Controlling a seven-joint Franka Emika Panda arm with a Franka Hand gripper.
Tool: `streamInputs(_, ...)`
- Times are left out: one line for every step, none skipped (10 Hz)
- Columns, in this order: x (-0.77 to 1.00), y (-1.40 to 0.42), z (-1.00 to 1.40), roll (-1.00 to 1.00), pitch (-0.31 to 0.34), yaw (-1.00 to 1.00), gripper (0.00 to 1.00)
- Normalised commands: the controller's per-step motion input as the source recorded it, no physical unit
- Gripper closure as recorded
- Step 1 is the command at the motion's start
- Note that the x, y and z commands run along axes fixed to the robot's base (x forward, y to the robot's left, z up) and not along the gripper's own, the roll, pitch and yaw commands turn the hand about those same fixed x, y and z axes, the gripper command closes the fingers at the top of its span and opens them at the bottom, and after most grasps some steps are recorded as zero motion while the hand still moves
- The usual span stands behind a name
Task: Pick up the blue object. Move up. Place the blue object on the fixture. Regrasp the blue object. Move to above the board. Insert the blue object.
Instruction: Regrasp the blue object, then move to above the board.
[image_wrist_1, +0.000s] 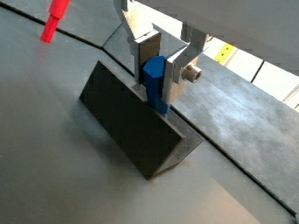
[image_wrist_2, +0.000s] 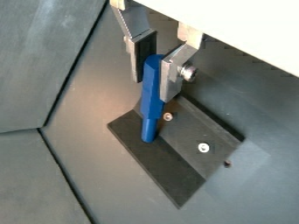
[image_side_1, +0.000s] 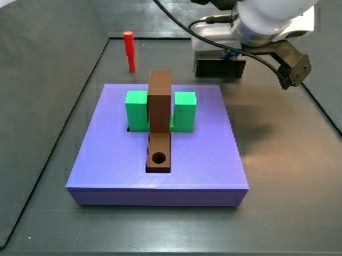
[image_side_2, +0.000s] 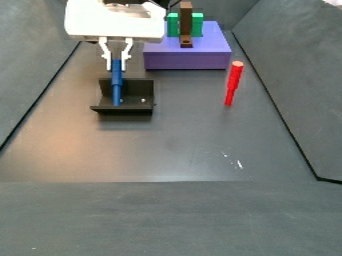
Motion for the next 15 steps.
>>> streamInputs(0.00, 0.00, 0.00, 0.00, 0.000, 0.00, 1.00)
streamInputs(0.00, 0.00, 0.00, 0.00, 0.000, 0.00, 1.00)
streamInputs(0.00, 0.00, 0.00, 0.00, 0.000, 0.00, 1.00)
streamInputs(0.00, 0.00, 0.00, 0.00, 0.000, 0.00, 1.00)
streamInputs(0.00, 0.00, 0.00, 0.00, 0.000, 0.00, 1.00)
streamInputs(0.00, 0.00, 0.00, 0.00, 0.000, 0.00, 1.00)
streamInputs(0.00, 0.00, 1.40, 0.00, 0.000, 0.00, 1.00)
streamInputs(0.01, -0.04, 1.40, -0.04, -0.043, 0.00, 1.00)
streamInputs(-0.01, -0.03, 1.40, -0.08, -0.041, 0.00, 1.00)
streamInputs(-0.01, -0.02, 1.40, -0.04, -0.020, -0.02, 1.00)
streamInputs(0.00, -0.03, 1.40, -0.03, 0.009, -0.02, 1.00)
streamInputs(0.00, -0.04, 1.40, -0.01, 0.026, -0.02, 1.00)
streamInputs(0.01, -0.03, 1.40, -0.01, 0.038, -0.02, 1.00)
streamInputs(0.03, -0.02, 0.80, -0.01, 0.069, -0.02, 1.00)
streamInputs(0.04, -0.02, 0.43, 0.00, 0.084, -0.01, 1.00)
